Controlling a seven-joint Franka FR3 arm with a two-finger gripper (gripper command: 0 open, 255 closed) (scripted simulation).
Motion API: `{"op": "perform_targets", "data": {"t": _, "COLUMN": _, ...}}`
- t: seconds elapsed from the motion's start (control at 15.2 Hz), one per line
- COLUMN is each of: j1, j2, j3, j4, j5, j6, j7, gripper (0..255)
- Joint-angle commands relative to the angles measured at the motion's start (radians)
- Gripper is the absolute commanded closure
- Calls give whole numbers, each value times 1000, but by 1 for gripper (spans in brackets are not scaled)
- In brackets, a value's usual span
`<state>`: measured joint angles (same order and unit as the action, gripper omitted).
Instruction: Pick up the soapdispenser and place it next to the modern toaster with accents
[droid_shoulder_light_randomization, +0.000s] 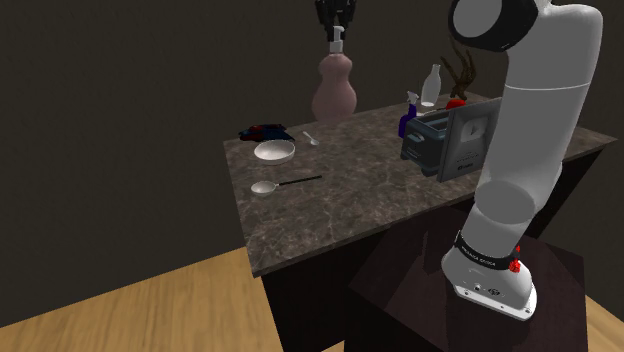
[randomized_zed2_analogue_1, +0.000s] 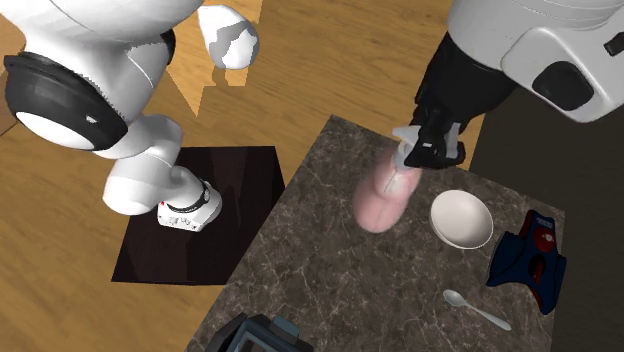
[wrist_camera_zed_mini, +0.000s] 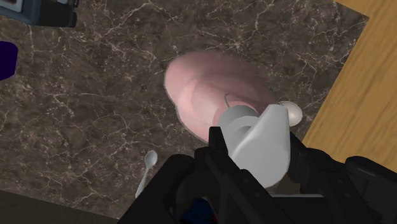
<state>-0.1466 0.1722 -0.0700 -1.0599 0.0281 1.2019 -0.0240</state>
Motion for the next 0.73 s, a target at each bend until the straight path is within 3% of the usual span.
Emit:
{"op": "perform_targets", "data": {"t": 0.0, "j1": -33, "j2": -22, "j3": -22, "j4": -33, "j5": 0, "j6": 11, "j7": -57, "gripper": 255}}
{"op": "perform_targets", "data": {"t": 0.66, "j1": -203, "j2": 83, "j3": -120, "j4": 116, "j5": 29, "j6": -38, "j7": -308, "gripper": 255}}
